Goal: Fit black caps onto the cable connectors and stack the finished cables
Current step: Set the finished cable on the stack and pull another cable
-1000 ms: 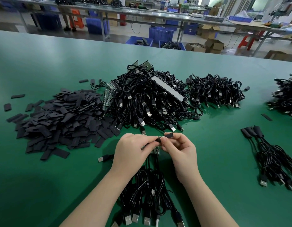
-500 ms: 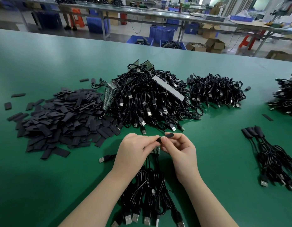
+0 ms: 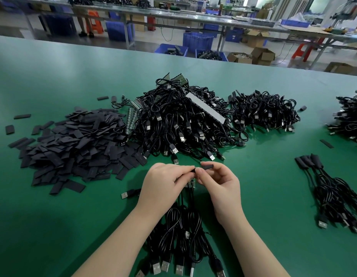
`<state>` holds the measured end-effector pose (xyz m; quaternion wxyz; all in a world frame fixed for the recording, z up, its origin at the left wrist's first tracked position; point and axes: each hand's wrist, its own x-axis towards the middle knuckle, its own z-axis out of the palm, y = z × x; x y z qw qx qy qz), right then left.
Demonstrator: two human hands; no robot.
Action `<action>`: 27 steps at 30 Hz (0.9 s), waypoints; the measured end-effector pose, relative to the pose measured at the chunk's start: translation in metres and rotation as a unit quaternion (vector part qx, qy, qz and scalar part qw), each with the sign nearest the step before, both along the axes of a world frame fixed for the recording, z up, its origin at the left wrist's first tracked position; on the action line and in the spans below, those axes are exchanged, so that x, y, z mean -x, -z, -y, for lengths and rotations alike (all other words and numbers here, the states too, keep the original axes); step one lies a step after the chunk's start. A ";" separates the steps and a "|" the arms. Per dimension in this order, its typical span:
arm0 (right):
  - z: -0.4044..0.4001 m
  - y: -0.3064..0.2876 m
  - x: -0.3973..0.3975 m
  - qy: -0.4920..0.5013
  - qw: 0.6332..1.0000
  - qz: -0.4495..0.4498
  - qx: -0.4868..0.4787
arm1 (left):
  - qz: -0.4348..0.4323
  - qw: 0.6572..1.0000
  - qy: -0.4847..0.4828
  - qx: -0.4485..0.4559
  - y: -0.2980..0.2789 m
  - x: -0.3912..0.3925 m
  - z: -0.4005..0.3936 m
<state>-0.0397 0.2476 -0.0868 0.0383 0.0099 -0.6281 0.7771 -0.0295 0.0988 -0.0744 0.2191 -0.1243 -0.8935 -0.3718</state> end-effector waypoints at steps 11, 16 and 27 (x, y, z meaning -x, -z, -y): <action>-0.003 0.003 0.002 -0.038 0.999 -0.001 -0.028 | -0.034 0.999 -0.002 -0.006 0.005 0.001 0.000; -0.002 0.003 0.002 -0.042 0.999 -0.009 -0.018 | -0.031 1.000 -0.003 0.002 0.004 0.002 0.001; 0.005 0.003 -0.006 0.033 0.974 -0.095 -0.202 | -0.051 0.997 -0.044 0.023 0.005 0.001 0.000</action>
